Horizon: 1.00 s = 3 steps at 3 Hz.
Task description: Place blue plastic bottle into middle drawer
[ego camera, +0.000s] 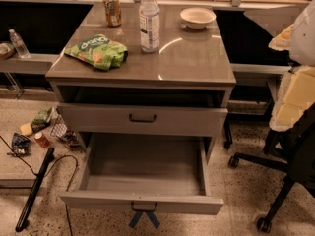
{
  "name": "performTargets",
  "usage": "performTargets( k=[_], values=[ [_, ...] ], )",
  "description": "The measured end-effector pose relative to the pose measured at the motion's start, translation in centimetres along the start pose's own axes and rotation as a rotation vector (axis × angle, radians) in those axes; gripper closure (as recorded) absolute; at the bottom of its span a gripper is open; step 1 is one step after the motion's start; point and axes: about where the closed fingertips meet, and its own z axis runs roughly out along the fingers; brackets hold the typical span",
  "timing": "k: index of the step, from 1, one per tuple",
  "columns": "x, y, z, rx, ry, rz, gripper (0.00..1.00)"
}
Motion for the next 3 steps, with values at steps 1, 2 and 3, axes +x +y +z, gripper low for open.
performTargets(
  k=[1,2,3],
  values=[
    [0.0,0.0,0.0,0.0,0.0,0.0,0.0],
    [-2.8,-4.6,2.8,0.033,-0.144,0.049,0.0],
    [-6.4,-10.9,5.6,0.072,-0.319,0.104,0.0]
  ],
)
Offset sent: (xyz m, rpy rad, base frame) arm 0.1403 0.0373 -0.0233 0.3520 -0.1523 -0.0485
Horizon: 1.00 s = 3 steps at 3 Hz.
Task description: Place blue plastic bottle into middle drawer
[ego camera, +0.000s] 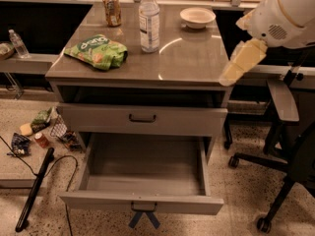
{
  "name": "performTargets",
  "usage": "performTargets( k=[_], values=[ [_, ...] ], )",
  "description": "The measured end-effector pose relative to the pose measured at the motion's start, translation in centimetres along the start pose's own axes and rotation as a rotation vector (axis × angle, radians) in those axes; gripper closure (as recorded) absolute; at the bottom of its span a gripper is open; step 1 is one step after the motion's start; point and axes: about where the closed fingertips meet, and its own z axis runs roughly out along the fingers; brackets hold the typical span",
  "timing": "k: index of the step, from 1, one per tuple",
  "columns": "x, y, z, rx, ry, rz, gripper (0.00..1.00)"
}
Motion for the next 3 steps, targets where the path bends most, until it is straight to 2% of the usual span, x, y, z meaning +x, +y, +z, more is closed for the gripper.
performTargets(
  k=[1,2,3],
  values=[
    [-4.1,-4.1,5.5,0.02,-0.177,0.062,0.0],
    [-5.0,-6.1,6.7,0.067,-0.227,0.08,0.0],
    [-5.0,-6.1,6.7,0.067,-0.227,0.08,0.0]
  ],
)
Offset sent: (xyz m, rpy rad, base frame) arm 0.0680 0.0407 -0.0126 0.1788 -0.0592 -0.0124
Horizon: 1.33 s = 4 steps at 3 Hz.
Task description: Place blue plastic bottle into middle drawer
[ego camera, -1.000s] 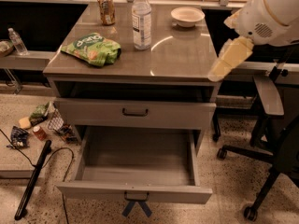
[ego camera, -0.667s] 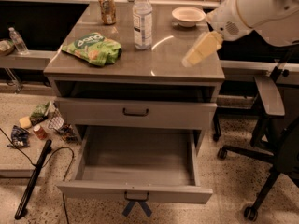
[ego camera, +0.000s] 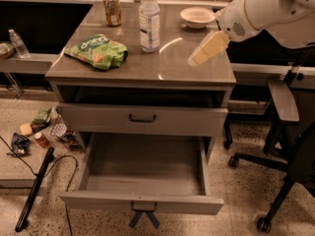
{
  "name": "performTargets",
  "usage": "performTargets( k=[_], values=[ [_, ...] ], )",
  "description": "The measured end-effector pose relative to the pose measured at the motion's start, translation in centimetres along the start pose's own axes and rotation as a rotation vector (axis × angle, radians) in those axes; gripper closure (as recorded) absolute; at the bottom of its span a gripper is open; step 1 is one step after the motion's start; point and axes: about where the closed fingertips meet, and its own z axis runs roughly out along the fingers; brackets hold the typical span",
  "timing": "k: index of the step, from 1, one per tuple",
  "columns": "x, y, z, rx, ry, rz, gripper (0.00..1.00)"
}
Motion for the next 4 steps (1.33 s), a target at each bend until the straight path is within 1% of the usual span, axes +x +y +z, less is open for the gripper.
performTargets(
  k=[1,2,3,4],
  values=[
    [-0.3,-1.4,2.3,0.017,-0.048,0.089,0.0],
    [-2.1,-4.8,8.0,-0.001,-0.085,0.175,0.0],
    [-5.0,-7.3,10.8,-0.013,-0.128,0.186,0.0],
    [-7.4,-9.2,12.6,-0.01,-0.157,0.184,0.0]
  ],
)
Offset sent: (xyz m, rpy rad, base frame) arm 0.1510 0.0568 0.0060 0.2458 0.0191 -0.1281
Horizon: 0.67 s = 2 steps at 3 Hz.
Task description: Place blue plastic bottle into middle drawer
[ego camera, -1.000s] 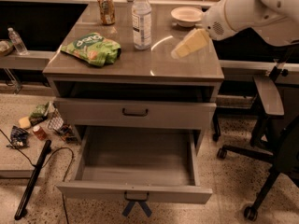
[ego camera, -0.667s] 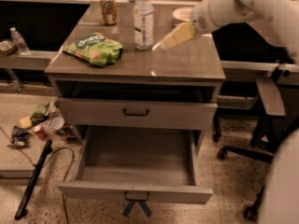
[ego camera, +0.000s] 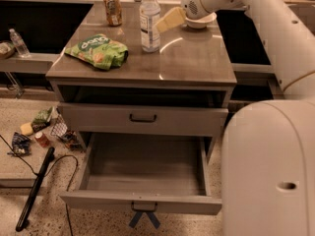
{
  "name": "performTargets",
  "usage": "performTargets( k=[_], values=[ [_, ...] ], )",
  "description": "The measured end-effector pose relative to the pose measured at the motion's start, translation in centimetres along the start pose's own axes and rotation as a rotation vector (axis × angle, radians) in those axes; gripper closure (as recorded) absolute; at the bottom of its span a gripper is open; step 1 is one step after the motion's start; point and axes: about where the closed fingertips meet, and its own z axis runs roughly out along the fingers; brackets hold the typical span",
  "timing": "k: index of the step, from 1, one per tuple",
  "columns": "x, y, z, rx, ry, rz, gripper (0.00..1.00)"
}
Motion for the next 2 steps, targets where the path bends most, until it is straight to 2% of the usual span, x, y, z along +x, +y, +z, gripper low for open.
performTargets(
  k=[1,2],
  values=[
    [-2.3,0.3,2.3,-0.033,-0.027,0.001,0.0],
    [-4.5,2.5,5.3,-0.117,-0.063,-0.01,0.26]
  ],
)
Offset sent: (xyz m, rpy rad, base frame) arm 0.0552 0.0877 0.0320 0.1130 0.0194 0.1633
